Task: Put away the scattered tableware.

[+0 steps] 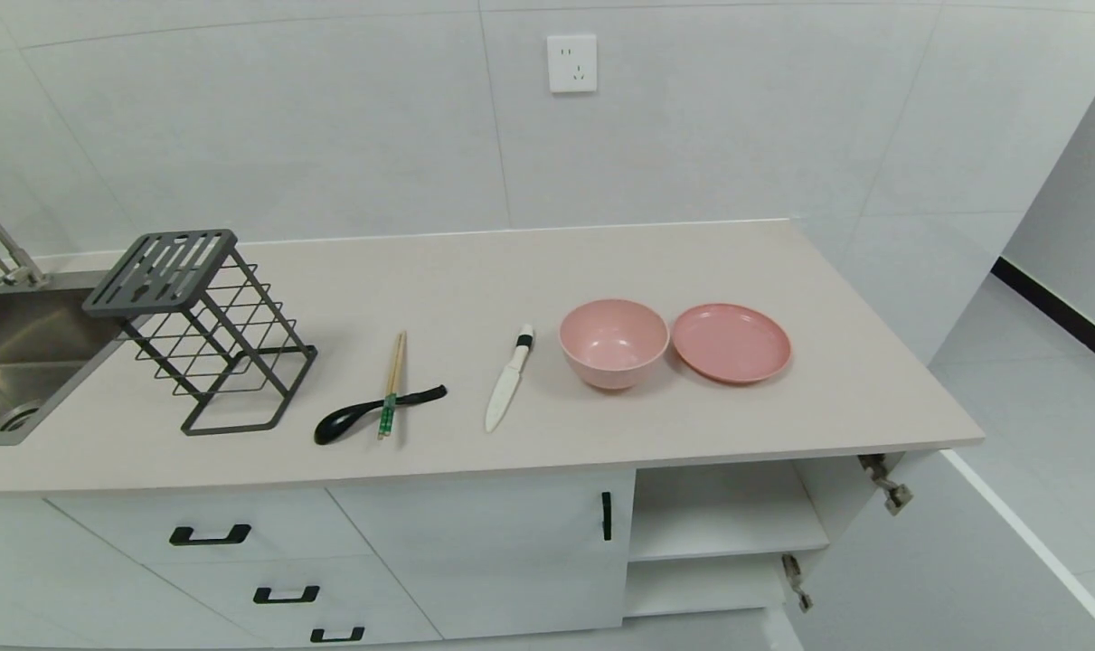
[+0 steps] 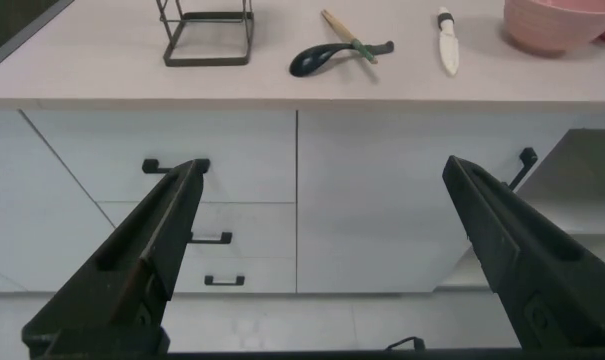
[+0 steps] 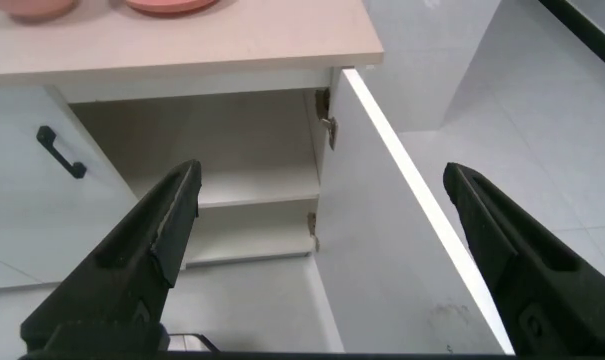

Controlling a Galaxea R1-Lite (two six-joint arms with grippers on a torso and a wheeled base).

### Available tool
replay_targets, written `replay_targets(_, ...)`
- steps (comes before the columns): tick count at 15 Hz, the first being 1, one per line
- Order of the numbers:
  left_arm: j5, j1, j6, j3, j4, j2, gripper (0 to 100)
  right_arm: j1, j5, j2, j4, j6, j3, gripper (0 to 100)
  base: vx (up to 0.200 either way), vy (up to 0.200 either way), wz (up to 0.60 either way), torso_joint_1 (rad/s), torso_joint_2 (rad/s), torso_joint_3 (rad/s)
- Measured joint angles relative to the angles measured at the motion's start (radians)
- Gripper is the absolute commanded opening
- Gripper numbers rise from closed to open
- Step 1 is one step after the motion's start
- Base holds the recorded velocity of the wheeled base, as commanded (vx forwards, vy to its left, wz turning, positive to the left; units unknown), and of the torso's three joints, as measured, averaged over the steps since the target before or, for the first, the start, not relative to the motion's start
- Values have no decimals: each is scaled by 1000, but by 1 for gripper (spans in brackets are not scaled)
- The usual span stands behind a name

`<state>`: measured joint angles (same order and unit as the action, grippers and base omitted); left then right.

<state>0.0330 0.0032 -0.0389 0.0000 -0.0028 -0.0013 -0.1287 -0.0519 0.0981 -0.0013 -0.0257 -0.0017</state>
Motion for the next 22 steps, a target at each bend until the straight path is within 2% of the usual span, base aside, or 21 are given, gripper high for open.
replay_targets(2,0,0,1,0,0,0,100,0,0,0,0,0,0,100,200,200,0,2,2,-2)
replay_targets(9,1,0,0,0,2,0,100,-1,0,1,0,0,0,100,0,0,0,0,0,0)
replay_targets(14,0,2,0,0,0,0,100,0,1,1,1,3,0,100,0,0,-600,-1,3,1)
replay_targets(22,0,0,1,0,0,0,100,0,0,1,0,2,0,100,25,0,0,0,0,0)
